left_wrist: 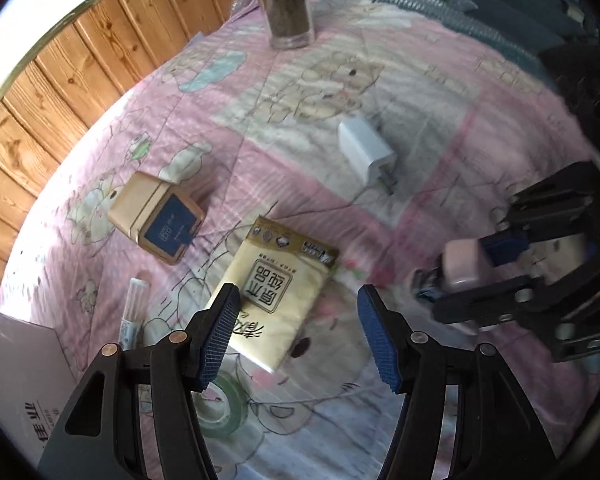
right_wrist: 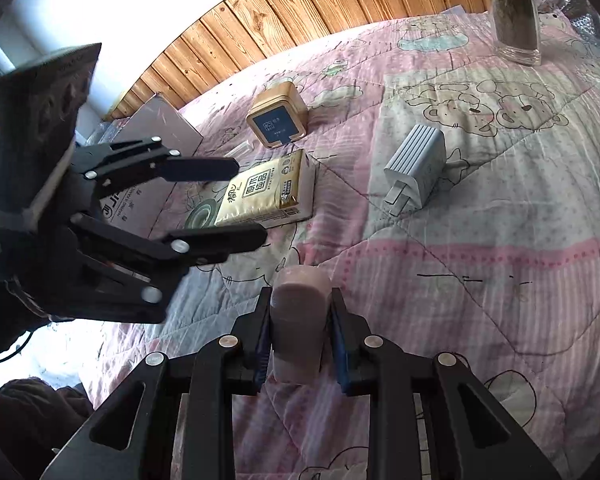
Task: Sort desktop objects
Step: 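Grasp the cream tissue pack with the left tool while the right tool holds the stapler, then carry the tissue pack in the left tool over the box while the right tool carries the stapler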
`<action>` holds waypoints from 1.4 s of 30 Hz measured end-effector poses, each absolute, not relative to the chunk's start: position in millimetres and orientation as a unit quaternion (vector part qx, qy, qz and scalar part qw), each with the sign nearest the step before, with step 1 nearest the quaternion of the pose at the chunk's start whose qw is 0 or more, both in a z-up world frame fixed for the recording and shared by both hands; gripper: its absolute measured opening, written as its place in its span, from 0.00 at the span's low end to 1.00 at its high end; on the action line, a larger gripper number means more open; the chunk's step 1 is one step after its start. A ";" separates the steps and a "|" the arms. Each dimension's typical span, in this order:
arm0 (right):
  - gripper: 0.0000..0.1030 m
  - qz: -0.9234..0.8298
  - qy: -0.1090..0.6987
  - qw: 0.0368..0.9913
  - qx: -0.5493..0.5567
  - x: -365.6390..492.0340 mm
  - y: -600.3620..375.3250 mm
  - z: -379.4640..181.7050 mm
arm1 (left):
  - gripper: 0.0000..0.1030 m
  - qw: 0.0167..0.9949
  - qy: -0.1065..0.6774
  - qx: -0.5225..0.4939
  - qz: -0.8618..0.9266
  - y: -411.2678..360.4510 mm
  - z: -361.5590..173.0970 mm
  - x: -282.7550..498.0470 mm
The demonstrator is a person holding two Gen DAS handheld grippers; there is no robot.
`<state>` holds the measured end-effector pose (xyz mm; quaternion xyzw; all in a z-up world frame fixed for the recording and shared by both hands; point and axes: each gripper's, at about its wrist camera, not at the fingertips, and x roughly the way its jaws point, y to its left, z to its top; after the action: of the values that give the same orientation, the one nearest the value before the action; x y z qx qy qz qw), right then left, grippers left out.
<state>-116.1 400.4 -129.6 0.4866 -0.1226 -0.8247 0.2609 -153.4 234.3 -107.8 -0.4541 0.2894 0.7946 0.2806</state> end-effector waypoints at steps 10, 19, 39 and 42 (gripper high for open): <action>0.26 -0.823 -0.126 0.262 0.488 -118.3 400.3 -129.9 | 0.44 0.244 0.155 -0.479 0.829 208.6 -110.5 -199.9; 0.26 -0.828 -0.130 0.240 0.489 -116.9 397.1 -125.6 | 0.22 0.236 0.102 -0.498 0.828 204.6 -100.4 -192.1; 0.26 -0.845 -0.130 0.227 0.466 -64.2 365.6 -71.0 | 0.22 0.190 0.012 -0.510 0.839 146.1 -27.8 -95.2; 0.26 -0.851 -0.115 0.227 0.459 -54.2 355.6 -61.8 | 0.22 0.177 0.013 -0.505 0.845 137.3 -19.9 -80.9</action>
<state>-54.2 355.6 -61.8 0.4592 -0.1154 -0.8509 0.2275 -80.9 137.3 -19.9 -0.5050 0.0125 0.8446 0.1774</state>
